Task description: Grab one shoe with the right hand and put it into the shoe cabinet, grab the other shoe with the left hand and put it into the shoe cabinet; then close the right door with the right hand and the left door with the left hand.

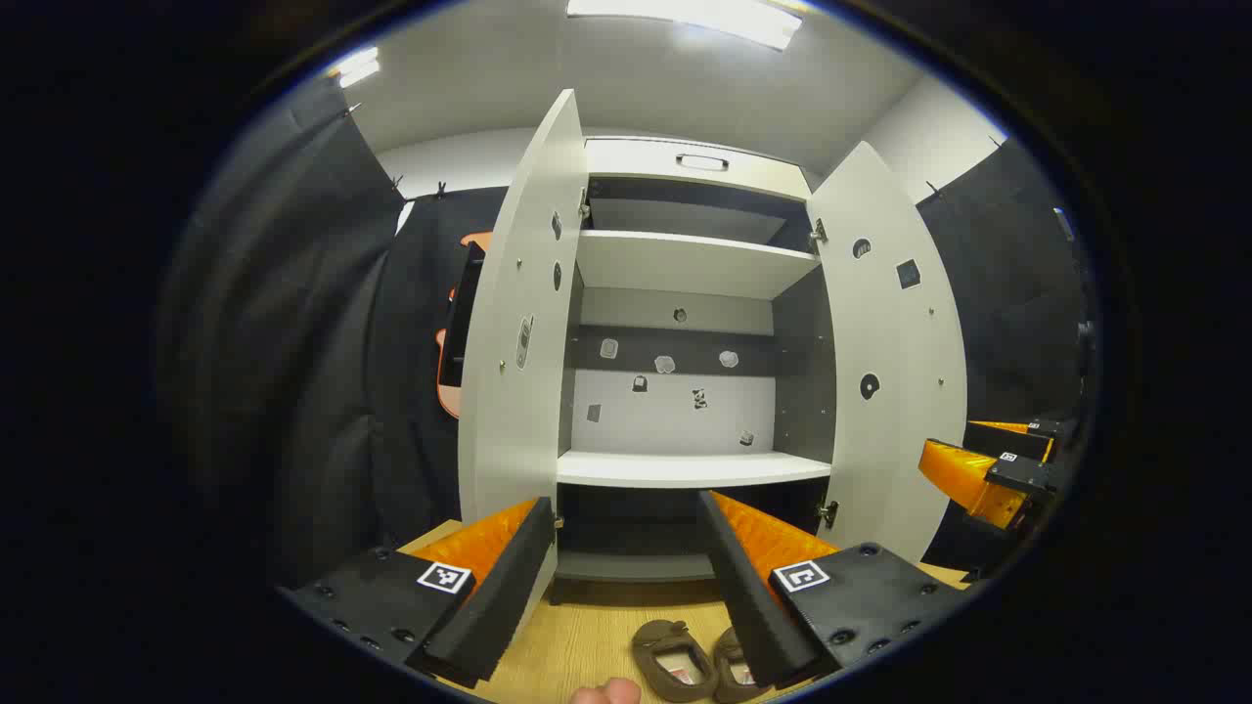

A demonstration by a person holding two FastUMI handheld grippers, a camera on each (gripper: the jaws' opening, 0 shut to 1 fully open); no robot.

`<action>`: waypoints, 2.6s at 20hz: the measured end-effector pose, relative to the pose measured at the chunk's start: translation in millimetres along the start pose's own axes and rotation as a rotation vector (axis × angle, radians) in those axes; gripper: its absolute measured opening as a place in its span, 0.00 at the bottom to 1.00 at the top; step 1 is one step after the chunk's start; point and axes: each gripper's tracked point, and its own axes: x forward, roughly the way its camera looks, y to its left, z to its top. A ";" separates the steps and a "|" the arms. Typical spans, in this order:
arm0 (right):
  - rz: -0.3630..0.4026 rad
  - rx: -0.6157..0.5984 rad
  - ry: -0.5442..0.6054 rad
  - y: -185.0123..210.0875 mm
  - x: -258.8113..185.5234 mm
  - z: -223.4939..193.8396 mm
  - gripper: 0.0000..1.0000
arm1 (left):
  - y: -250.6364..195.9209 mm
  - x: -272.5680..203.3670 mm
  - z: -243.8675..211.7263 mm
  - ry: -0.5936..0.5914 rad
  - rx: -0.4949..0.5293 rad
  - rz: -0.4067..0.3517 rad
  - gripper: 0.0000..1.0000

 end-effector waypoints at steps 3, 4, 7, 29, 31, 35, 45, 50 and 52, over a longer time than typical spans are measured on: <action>-0.008 -0.002 0.002 -3.1 -3.5 -1.4 0.94 | 1.4 -2.7 1.7 -0.004 0.006 0.004 0.96; -0.008 0.000 0.008 -2.7 -4.6 -3.3 0.94 | 0.8 -3.2 2.0 -0.004 0.006 0.005 0.96; -0.010 0.005 0.014 -3.1 -7.8 -4.6 0.94 | 1.2 -3.6 0.3 -0.001 0.003 0.007 0.96; -0.034 0.018 0.004 -4.3 -4.5 5.7 0.94 | 5.3 2.0 3.2 0.006 -0.003 0.000 0.96; -0.051 0.020 0.023 -9.3 -1.2 1.1 0.94 | 6.3 2.1 6.6 -0.003 -0.006 0.007 0.96; -0.054 0.049 0.089 -8.3 11.3 -30.4 0.94 | 5.4 -0.7 10.6 -0.018 0.018 0.011 0.96; 0.092 0.051 0.573 54.9 3.2 -247.8 0.94 | 17.9 -15.3 -6.4 0.003 0.024 0.075 0.96; 0.164 -0.049 0.740 74.1 -32.4 -323.5 0.92 | 33.8 -27.5 -15.0 0.025 0.016 0.132 0.96; 0.146 -0.080 0.823 71.2 -38.5 -349.5 0.90 | 42.0 -35.1 -16.3 0.023 0.020 0.147 0.96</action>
